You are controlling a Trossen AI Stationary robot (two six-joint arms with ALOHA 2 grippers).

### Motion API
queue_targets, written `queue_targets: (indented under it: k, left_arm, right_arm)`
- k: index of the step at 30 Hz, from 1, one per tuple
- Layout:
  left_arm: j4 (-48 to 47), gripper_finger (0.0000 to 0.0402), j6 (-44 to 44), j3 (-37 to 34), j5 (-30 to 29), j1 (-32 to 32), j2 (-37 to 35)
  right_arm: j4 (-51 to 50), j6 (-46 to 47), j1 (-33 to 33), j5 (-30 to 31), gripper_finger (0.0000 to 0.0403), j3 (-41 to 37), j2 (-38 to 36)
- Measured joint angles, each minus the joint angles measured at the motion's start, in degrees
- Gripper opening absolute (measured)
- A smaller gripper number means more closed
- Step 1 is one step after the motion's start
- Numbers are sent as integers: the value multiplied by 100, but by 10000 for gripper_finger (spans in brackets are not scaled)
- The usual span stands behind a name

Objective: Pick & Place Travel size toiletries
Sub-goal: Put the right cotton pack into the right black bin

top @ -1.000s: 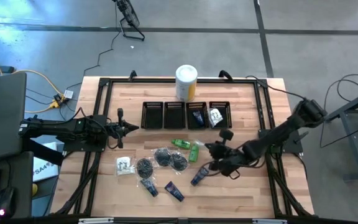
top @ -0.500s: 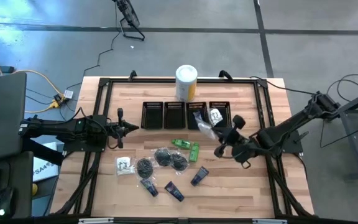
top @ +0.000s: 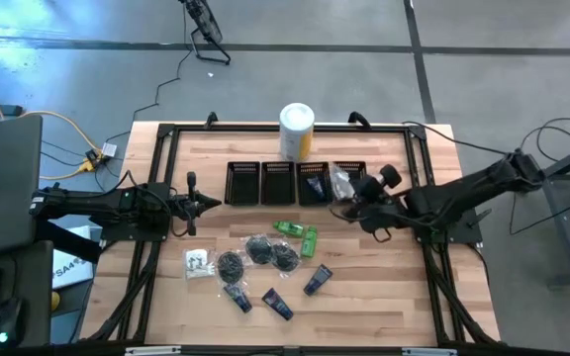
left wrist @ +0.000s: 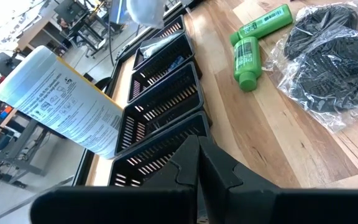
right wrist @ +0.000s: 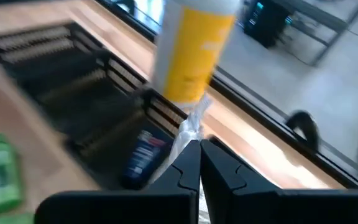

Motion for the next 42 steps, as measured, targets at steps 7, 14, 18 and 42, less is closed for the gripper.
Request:
queue_targets:
  k: [7, 14, 18, 42]
  left_arm:
    - [-11, 1, 9, 0, 1, -1, -1]
    - [-13, 1, 9, 0, 2, 0, -2]
    - [-16, 1, 9, 0, 2, -2, -1]
    - [-19, 1, 9, 0, 2, -2, 0]
  right_arm:
    - [-487, 148, -583, -50, 2, 0, 87]
    - [-591, 162, -1104, -331, 2, 0, 655]
    - [-594, 311, -1294, -473, 2, 0, 1008]
    - [-426, 254, -1347, -1444, 12, 0, 1153]
